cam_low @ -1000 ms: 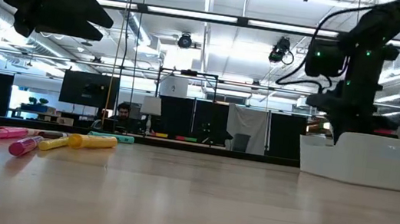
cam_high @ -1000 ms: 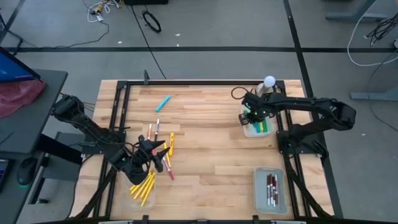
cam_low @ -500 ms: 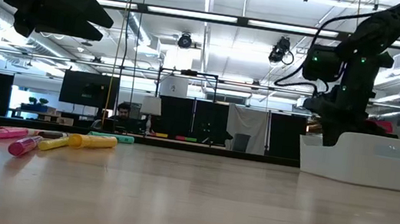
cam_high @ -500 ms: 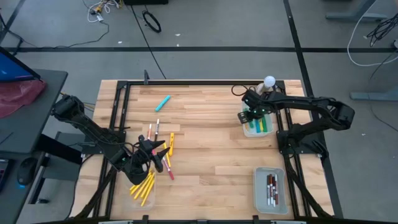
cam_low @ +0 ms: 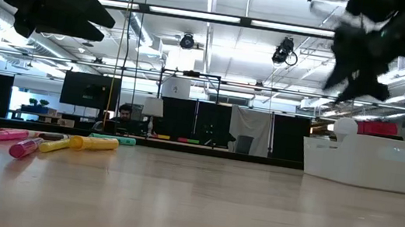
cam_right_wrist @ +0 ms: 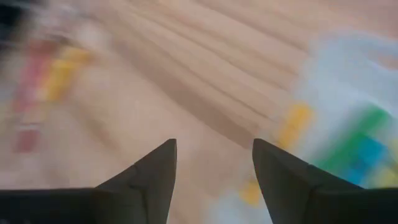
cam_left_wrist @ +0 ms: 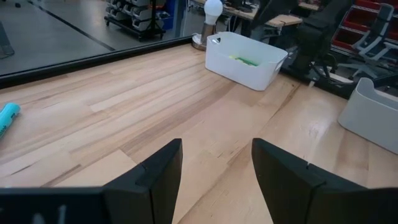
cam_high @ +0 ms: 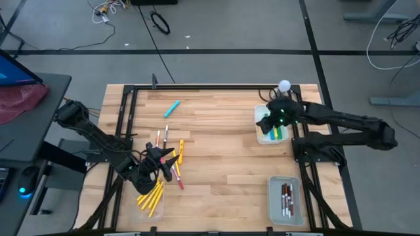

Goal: Pick & Place Markers
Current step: Put the brown marker into the gray bin

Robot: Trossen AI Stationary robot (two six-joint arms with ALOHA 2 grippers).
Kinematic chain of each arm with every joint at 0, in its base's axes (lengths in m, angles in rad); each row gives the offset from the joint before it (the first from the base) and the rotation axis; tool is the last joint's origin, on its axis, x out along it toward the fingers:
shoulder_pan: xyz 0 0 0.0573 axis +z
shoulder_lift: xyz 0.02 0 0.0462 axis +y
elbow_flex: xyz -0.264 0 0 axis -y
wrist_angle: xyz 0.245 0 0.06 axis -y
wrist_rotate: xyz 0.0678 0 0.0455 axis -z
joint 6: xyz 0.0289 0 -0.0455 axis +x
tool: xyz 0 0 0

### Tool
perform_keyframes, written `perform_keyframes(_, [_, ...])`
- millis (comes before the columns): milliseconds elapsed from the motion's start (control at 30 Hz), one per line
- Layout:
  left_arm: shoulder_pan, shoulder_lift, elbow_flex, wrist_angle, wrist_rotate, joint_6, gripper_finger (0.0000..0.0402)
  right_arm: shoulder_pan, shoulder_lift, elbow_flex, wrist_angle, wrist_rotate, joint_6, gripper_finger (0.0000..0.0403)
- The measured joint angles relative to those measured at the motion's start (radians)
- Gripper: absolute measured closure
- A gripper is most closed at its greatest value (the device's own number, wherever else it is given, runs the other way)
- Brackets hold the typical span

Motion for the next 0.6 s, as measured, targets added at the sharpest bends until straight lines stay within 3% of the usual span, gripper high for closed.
perform_keyframes(133, [0.015, -0.001, 0.000, -0.001, -0.022, -0.007, 0.0200, 0.234, -0.040, 0.000, 0.265, 0.113, -0.005, 0.0197])
perform_keyframes(233, [0.067, -0.024, -0.001, -0.003, 0.019, -0.049, 0.0203, 0.426, -0.001, 0.002, 0.518, 0.231, -0.103, 0.0199])
perform_keyframes(400, [0.202, -0.075, -0.001, -0.037, 0.218, 0.025, 0.0217, 0.661, 0.179, 0.002, 0.860, 0.402, -0.339, 0.0200])
perform_keyframes(600, [0.402, -0.097, 0.000, -0.267, 0.525, -0.023, 0.0227, 0.746, 0.475, 0.002, 1.098, 0.456, -0.406, 0.0200])
